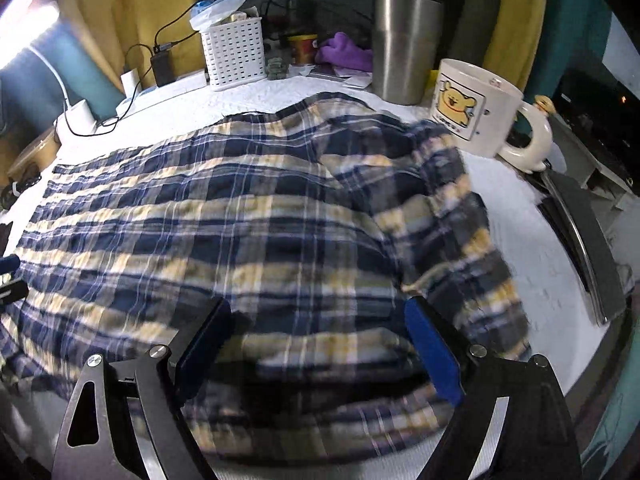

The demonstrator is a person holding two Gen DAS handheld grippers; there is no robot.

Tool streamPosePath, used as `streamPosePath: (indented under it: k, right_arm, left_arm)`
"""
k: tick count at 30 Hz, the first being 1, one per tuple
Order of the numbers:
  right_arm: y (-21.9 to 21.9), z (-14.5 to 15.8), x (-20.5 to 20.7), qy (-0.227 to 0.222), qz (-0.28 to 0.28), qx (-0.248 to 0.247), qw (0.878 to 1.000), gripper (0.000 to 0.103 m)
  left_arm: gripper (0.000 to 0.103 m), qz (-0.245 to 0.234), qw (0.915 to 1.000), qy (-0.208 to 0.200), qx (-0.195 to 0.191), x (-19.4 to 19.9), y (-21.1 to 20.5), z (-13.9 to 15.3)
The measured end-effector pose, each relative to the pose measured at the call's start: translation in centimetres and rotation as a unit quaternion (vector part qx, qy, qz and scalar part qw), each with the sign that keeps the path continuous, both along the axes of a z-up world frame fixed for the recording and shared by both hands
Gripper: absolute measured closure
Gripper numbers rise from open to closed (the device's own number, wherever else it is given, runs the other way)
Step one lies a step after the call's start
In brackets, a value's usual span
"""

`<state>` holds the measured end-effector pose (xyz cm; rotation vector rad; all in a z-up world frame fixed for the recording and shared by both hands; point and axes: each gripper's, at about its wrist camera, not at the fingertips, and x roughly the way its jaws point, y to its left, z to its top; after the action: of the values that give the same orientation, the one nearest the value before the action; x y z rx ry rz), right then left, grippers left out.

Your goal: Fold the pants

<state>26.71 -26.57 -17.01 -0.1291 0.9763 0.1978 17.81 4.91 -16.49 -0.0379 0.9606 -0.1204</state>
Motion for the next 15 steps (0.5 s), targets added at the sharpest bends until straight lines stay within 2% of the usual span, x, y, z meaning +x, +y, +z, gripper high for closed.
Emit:
streamPosePath:
  k: [7, 10, 15]
  right_arm:
    - [-0.8, 0.0, -2.0, -0.007, -0.001, 0.0, 1.0, 0.014]
    - [-1.4, 0.0, -3.1, -0.012, -0.002, -0.002, 1.0, 0.014]
    - [-2.8, 1.3, -4.9, -0.029, -0.011, 0.023, 0.999, 0.013]
  left_arm:
    - [0.026, -0.003, 0.9999, 0.008, 0.015, -2.4, -1.0, -0.8]
    - [0.025, -0.005, 0.9994, -0.004, 0.033, -3.6, -1.4, -1.2]
    - [0.025, 0.001, 0.9994, -0.001, 0.035, -4.8, -0.9, -1.0]
